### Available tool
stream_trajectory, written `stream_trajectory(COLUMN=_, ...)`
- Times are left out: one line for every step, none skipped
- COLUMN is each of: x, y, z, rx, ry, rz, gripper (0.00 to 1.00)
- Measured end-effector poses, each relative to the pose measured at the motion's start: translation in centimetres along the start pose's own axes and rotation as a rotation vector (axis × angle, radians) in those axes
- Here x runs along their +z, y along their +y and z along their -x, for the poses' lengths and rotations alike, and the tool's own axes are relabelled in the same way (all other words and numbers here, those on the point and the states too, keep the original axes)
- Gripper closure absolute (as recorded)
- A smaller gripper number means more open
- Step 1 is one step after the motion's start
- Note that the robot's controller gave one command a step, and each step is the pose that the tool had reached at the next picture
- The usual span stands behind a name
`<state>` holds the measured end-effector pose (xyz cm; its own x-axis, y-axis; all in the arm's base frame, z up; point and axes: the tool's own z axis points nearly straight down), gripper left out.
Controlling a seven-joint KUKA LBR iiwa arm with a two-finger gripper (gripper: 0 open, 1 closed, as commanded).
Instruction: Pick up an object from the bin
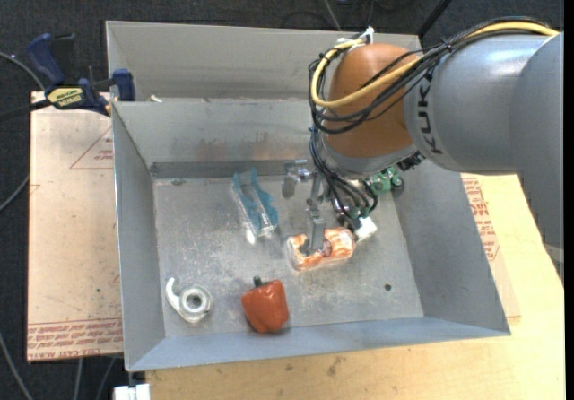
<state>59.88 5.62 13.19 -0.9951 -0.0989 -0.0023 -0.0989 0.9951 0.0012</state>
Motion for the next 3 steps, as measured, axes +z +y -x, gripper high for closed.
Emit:
stream_trajectory(x=0.3, y=-0.9, z=-1.0, rx=0.116, ry=0.002, rz=0.000, gripper=0.00)
stream_trajectory(x=3.0, y=-1.9, z=-1.8, rx=-0.183, ry=0.000, rz=0.000, gripper=0.00)
stream_trajectory(x=6.1, y=-3.5, z=-1.9, rx=0.069, ry=-0.001, rz=0.001, gripper=1.00)
